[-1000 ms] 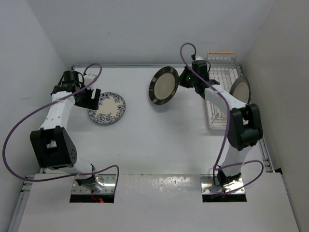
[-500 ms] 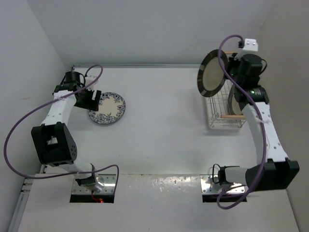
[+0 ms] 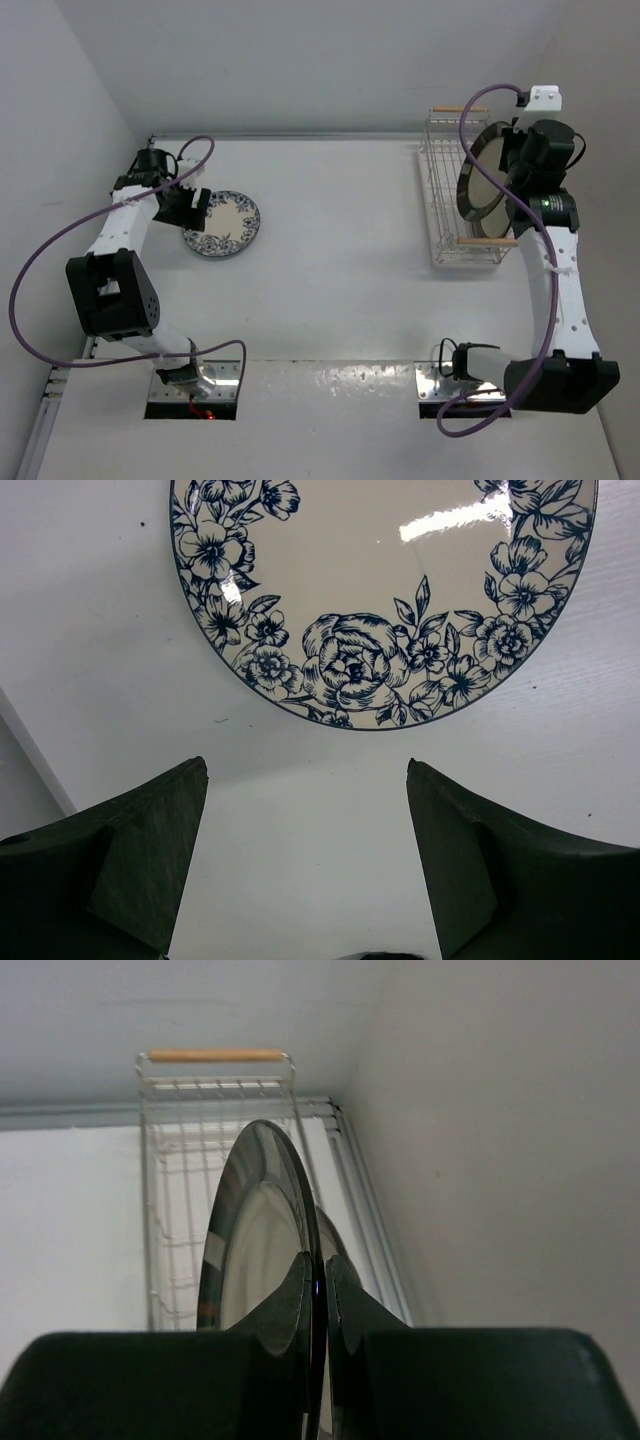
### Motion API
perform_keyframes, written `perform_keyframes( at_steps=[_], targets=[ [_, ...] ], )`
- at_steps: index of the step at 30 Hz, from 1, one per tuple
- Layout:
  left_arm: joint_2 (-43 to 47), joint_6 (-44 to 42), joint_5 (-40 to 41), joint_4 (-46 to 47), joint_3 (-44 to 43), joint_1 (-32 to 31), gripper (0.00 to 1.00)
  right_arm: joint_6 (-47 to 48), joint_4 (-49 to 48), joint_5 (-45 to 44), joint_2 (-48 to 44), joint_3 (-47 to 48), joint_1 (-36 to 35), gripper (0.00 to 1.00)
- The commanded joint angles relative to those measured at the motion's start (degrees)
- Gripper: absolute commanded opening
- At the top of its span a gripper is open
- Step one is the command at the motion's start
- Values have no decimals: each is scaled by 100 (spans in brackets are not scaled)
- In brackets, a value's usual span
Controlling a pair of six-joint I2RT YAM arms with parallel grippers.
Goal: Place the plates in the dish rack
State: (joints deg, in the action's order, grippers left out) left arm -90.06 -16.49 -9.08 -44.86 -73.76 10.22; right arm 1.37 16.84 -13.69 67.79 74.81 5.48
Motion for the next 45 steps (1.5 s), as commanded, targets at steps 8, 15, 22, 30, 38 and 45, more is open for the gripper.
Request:
perform_keyframes(
  at_steps=[8,15,22,30,38,45],
  targets=[
    [15,-74,-94,-49,-95,59,85,1305,-999,287,208,-265,182,0],
    [15,-74,-94,-49,-95,59,85,1831,-919,412,393,-502,182,0],
    [-37,-74,-94,-49,-95,59,85,2157,-1033,297,436,-800,164,0],
    [-38,-74,-94,-49,-148,59,85,2245,-1297,253,630,-1170,50,0],
    [-38,-74,-41,-101,-148,59,85,2395,-1394,95,648,-1495,-178,0],
    [-301,-257,-164,-102,-148,59,88,1938,-1157,-89,630,-1337,-257,66]
  ],
)
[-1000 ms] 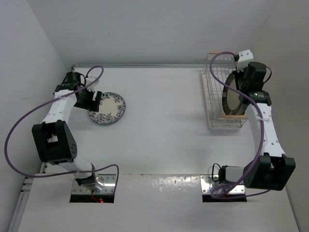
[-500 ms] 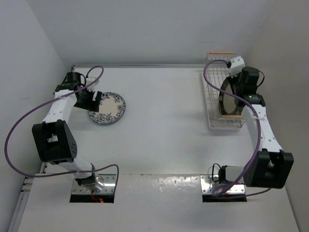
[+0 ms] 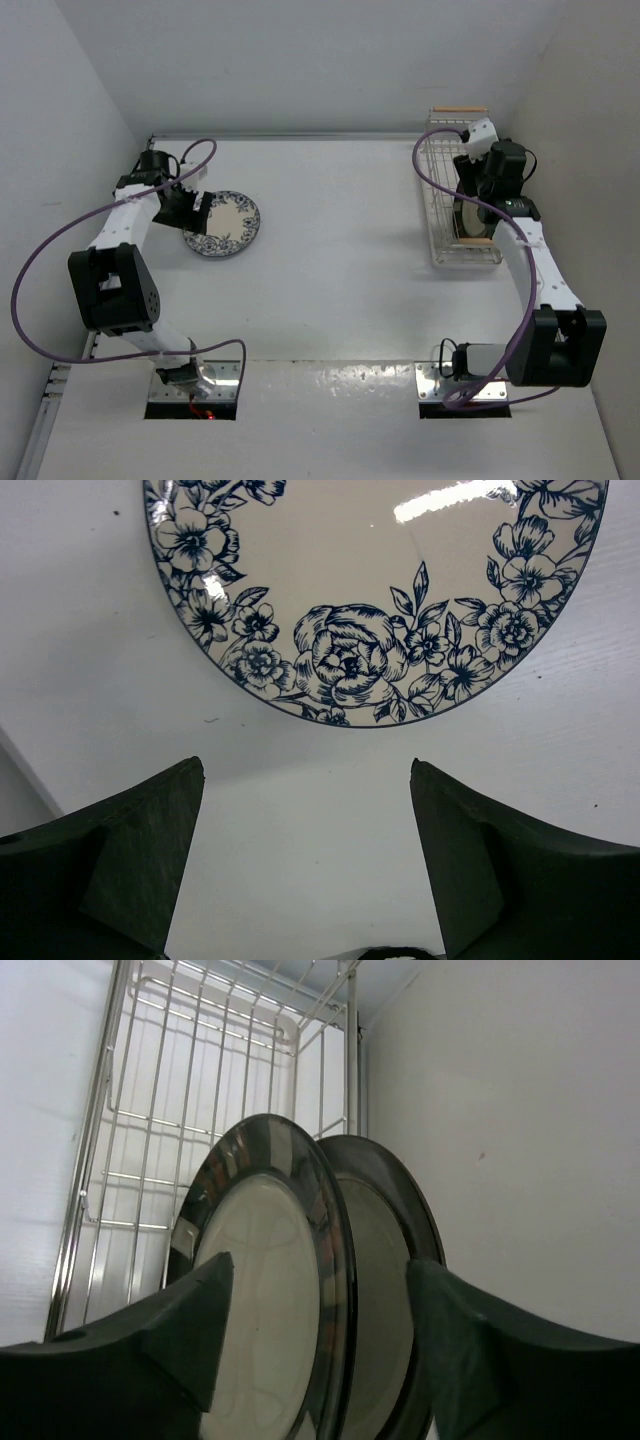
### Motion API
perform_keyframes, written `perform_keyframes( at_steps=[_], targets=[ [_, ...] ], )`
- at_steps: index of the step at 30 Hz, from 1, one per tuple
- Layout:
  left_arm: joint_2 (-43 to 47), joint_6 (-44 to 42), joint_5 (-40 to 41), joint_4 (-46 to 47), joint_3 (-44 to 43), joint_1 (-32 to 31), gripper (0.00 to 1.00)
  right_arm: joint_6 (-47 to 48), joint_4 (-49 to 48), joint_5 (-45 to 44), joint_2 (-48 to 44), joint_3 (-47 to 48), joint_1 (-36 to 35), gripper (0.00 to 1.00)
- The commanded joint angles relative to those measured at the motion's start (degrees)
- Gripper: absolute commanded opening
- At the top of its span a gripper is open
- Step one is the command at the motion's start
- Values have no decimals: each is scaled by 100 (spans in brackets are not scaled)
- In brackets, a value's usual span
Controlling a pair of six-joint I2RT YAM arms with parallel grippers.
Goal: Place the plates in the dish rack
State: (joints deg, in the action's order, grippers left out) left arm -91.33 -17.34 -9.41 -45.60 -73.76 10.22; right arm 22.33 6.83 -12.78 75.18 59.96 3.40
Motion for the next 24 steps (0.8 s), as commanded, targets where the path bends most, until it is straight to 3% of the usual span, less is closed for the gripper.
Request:
perform_keyframes(
  at_steps=[1,4,10,16,18,23,24],
  targets=[
    [-375,-173,-131,-27,-148,129,89,-245,-121,-208,-91,182,-41,70],
    [-780,-173,-201,-27,-217,427,89,-386,72,-243,-73,410,-50,83],
    [-2106,64,-403,192,-752,990,89,-958,363,213,-371,763,-234,87],
    [-2916,3,-2063,70,-1141,1219,80,-1222,232,302,-811,560,-945,89],
    [-3188,-50,-2582,-115,-1298,1167,71,-1318,152,284,-995,342,-1025,89],
    [-3856,-120,-2715,-449,-1562,939,44,-1345,-41,206,-1364,24,-1350,89],
    [-4049,-120,-2794,-528,-1563,938,32,-1354,-76,162,-1383,-37,-1403,89]
  ],
)
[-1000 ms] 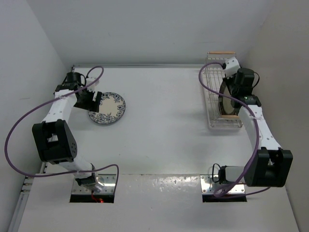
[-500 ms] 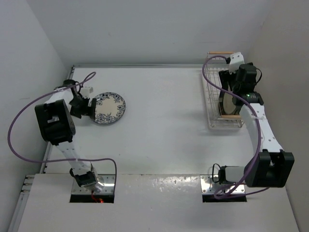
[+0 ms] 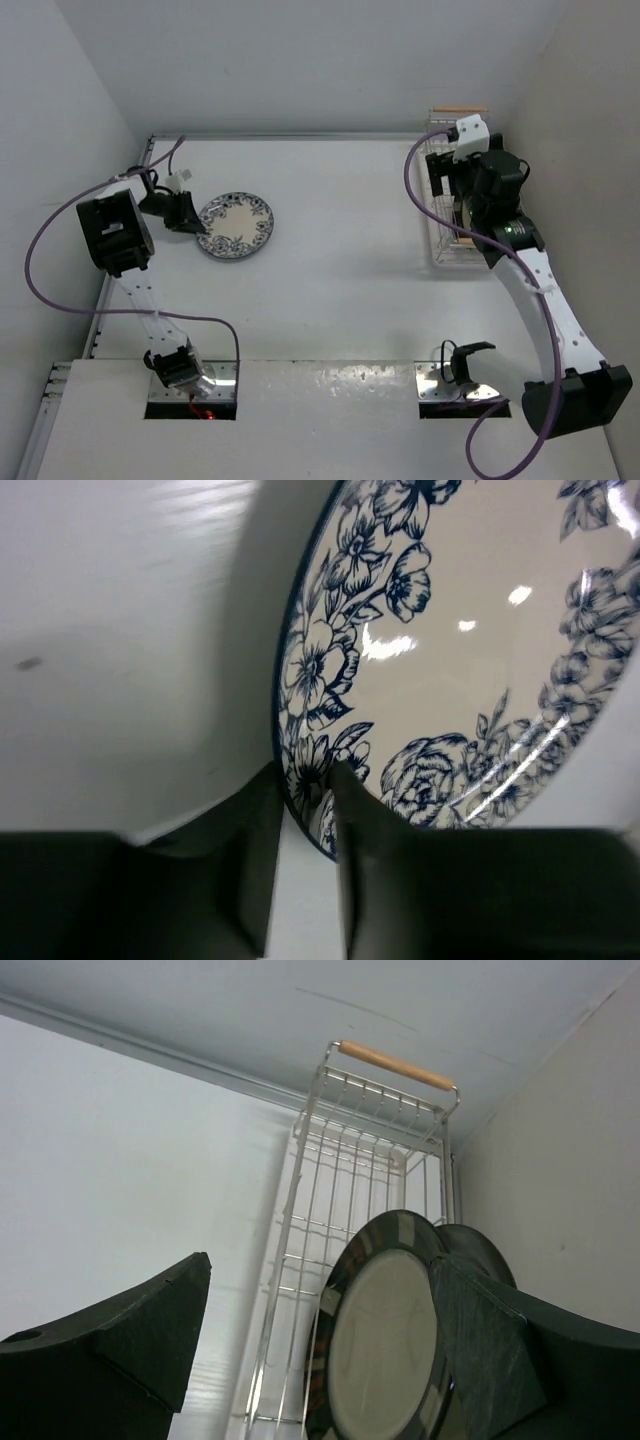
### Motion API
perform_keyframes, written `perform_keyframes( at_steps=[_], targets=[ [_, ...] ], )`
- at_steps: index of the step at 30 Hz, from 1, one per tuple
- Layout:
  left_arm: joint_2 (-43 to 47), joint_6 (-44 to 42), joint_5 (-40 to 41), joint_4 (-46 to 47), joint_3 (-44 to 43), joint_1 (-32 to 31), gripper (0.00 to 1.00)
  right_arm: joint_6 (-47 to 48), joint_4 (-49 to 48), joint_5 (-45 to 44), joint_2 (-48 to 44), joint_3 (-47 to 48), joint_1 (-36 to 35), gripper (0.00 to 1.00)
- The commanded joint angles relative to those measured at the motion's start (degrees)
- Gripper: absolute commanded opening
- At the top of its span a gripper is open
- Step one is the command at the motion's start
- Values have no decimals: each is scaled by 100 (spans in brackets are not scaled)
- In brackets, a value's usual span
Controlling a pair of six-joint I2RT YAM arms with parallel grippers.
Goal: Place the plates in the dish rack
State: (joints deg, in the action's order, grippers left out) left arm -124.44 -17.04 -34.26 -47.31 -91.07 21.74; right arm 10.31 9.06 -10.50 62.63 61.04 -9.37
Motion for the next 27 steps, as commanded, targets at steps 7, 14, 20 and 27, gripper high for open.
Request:
perform_keyframes(
  at_steps=[7,14,20,27],
  targets=[
    [-487,-596,-967,-902,-182,-319,0,-853,287,1612,29,-127,-513,89],
    [1366,-1906,-1319,-1404,-386,-1582,0,-1760,-88,3678,1713,5,-1497,86],
    [1871,-2339,-1934,-1833,-394,-2304,0,-2674,-1001,4310,3235,619,-2113,85],
    [1924,-2620,-2331,-2212,-456,-2516,0,-3148,-1811,4346,4177,725,-2324,58]
  ],
)
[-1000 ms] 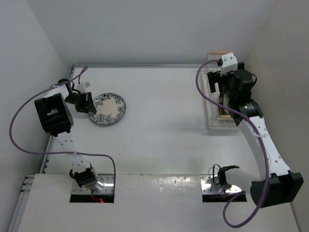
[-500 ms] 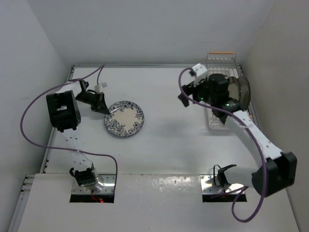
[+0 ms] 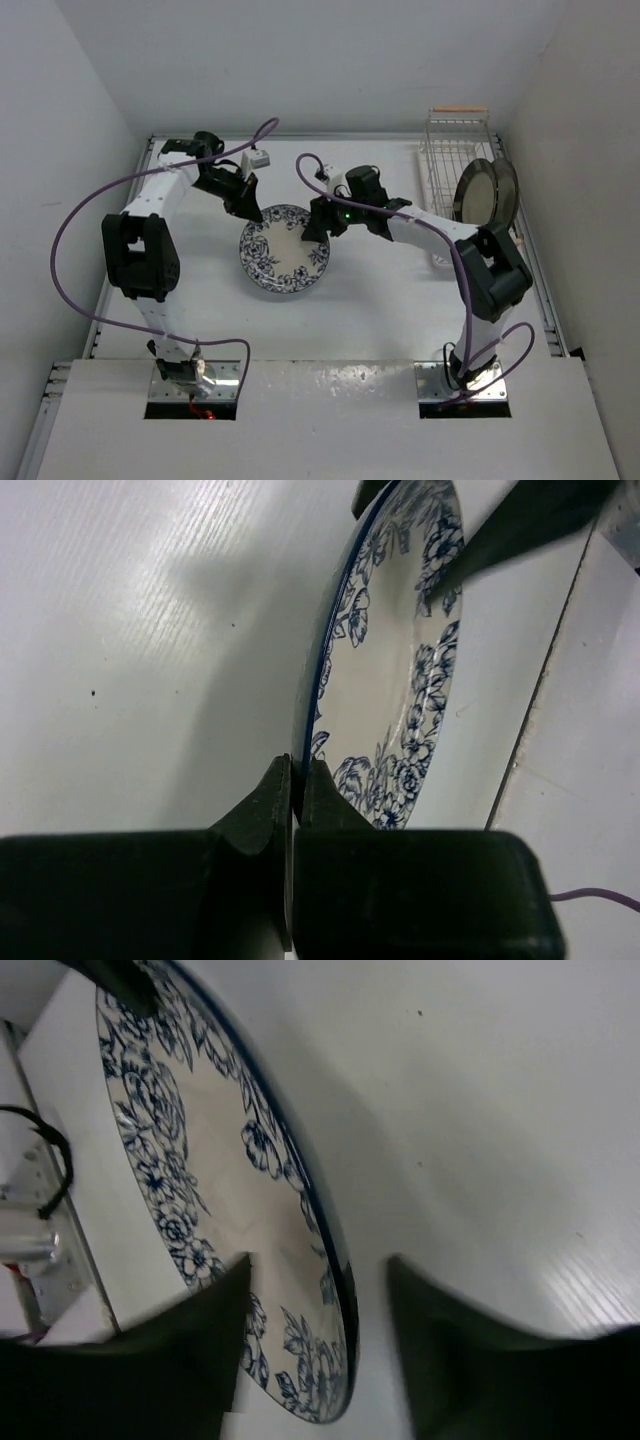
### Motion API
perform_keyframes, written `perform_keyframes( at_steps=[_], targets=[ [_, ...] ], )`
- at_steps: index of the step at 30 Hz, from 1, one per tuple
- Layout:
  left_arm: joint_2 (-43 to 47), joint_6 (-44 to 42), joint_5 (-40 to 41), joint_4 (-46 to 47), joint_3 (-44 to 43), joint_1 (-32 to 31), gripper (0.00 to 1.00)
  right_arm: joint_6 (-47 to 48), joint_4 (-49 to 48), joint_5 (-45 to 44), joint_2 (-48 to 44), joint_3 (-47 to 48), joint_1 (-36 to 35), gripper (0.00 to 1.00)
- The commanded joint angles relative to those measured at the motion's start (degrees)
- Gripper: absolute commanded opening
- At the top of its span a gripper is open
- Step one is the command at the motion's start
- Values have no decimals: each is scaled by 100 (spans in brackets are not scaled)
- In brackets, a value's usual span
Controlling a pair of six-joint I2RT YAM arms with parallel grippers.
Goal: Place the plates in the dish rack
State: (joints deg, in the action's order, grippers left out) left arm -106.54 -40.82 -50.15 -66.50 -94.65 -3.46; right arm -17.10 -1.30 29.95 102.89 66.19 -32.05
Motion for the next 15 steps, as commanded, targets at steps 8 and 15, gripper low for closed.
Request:
perform_keyframes(
  at_steps=[8,15],
  targets=[
    [81,688,-330,198,-291,118,44,-839,-1531,424,-242,-89,-38,0],
    [282,2799,3776,1069,-748,232,81,241,110,-1392,-1526,842,656,0]
  ],
)
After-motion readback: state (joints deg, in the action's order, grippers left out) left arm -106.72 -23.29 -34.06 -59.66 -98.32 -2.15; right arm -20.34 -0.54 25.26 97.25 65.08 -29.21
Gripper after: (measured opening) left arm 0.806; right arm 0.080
